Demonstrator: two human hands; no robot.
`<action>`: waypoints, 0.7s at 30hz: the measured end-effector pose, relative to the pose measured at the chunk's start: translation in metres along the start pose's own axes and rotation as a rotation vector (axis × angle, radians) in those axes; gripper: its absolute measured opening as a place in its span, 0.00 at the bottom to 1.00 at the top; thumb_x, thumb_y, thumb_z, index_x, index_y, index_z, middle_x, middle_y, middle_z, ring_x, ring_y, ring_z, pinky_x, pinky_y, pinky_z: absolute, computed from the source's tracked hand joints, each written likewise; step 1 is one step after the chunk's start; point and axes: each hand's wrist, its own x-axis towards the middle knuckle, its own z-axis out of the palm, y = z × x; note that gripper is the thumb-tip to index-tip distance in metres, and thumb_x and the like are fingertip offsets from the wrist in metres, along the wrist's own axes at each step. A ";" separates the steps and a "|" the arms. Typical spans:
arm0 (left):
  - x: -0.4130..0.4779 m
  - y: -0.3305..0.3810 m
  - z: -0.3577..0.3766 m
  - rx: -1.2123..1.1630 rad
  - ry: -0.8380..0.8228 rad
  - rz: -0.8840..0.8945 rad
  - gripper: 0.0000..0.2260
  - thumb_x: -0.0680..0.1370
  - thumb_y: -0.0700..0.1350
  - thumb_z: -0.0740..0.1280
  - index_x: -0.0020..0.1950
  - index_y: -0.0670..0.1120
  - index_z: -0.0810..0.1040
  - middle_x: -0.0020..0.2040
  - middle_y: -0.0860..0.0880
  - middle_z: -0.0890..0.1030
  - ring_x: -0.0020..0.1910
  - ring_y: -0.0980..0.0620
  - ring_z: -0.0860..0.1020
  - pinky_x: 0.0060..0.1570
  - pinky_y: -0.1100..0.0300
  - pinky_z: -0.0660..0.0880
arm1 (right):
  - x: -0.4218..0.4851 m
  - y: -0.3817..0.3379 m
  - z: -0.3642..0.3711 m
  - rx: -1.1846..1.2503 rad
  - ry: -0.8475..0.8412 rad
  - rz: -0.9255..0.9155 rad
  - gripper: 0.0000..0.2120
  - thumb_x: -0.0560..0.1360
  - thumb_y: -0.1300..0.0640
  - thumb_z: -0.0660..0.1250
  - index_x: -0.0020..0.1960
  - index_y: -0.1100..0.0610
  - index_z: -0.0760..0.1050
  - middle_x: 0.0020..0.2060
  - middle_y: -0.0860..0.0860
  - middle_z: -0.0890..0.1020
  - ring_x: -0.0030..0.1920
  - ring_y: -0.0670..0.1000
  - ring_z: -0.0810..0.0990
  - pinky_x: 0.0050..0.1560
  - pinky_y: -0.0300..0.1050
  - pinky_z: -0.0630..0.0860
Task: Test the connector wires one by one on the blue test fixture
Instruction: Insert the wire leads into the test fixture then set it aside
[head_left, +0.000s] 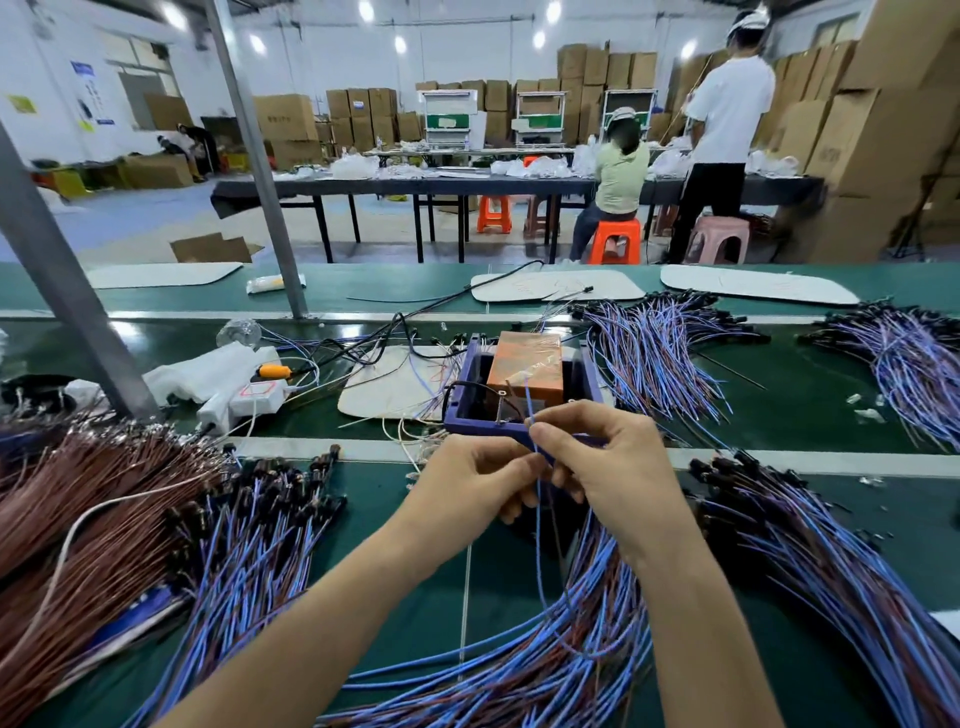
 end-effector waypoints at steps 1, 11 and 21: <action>0.000 -0.001 0.001 0.005 -0.004 0.001 0.12 0.79 0.40 0.64 0.37 0.46 0.81 0.30 0.50 0.78 0.27 0.57 0.73 0.30 0.67 0.70 | 0.001 0.001 -0.001 0.016 -0.014 0.022 0.07 0.72 0.64 0.71 0.38 0.55 0.80 0.24 0.48 0.78 0.23 0.45 0.70 0.24 0.34 0.68; 0.003 -0.010 0.001 -0.217 0.037 -0.189 0.09 0.78 0.39 0.65 0.41 0.42 0.82 0.37 0.45 0.82 0.27 0.55 0.77 0.31 0.62 0.77 | 0.012 0.014 -0.012 0.216 -0.093 0.124 0.10 0.71 0.75 0.66 0.38 0.61 0.78 0.32 0.56 0.82 0.25 0.46 0.73 0.24 0.35 0.69; 0.012 -0.038 -0.013 -0.066 0.169 -0.306 0.09 0.81 0.40 0.61 0.45 0.43 0.80 0.27 0.45 0.78 0.21 0.54 0.73 0.23 0.64 0.72 | 0.029 0.047 -0.034 0.012 0.157 0.249 0.11 0.75 0.72 0.60 0.39 0.61 0.76 0.32 0.54 0.78 0.19 0.45 0.72 0.22 0.36 0.70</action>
